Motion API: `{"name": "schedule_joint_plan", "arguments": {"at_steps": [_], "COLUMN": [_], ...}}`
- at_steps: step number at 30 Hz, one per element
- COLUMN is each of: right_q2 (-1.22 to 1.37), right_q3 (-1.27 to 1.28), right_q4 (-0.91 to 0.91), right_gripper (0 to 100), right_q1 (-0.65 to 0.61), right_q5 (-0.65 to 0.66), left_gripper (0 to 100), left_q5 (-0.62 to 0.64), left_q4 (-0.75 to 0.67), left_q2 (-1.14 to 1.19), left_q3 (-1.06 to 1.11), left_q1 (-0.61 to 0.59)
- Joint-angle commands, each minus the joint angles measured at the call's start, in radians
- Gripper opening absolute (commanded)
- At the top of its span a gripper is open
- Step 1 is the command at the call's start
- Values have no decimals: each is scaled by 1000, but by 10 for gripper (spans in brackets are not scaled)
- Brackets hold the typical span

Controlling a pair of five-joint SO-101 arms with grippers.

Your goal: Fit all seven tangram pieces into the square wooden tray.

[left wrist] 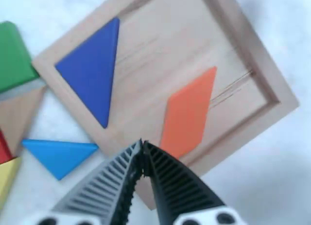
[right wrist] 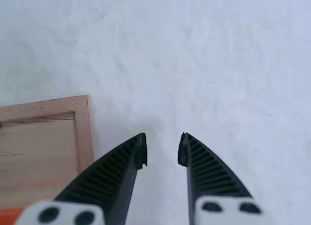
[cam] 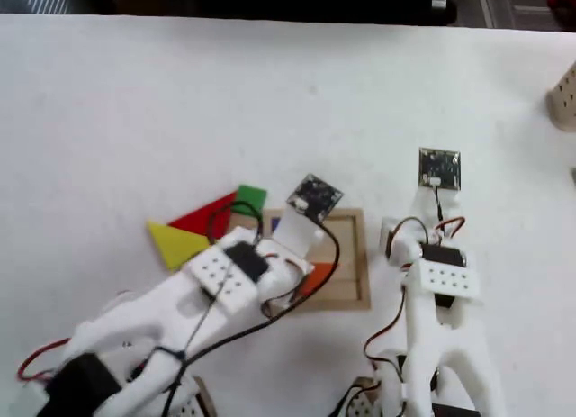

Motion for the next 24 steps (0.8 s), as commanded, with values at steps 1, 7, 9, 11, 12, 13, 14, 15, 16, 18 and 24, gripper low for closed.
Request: {"name": "schedule_joint_plan", "arguments": {"at_steps": [1,7,9,11,12,13,14,15,16,18,24], "right_q2": [-16,-15,-15,-15,-15,-15,-15,-15,-15,-15,-15], "right_q3": [-51,-51,-51,-51,-51,-51,-51,-51,-51,-51,-51], "right_q4": [-8,-10,-10,-10,-10,-10,-10,-10,-10,-10,-10], "right_gripper": [119,119,119,119,119,119,119,119,119,119,119], "right_q1": [-8,-19,-22,-22,-22,-22,-22,-22,-22,-22,-22], "right_q5": [0,0,0,0,0,0,0,0,0,0,0], "left_gripper": [23,24,23,23,23,23,23,23,23,23,23], "left_q5": [3,-68,-66,-66,-66,-66,-66,-66,-66,-66,-66], "left_q4": [-14,-21,-28,-28,-26,-25,-25,-25,-25,-25,-31], "left_q2": [-156,-110,-47,25,58,88,120,148,170,208,262], "left_q3": [81,91,58,23,6,-9,-23,-38,-49,-68,-112], "left_q1": [36,104,101,102,105,107,107,104,102,102,79]}}
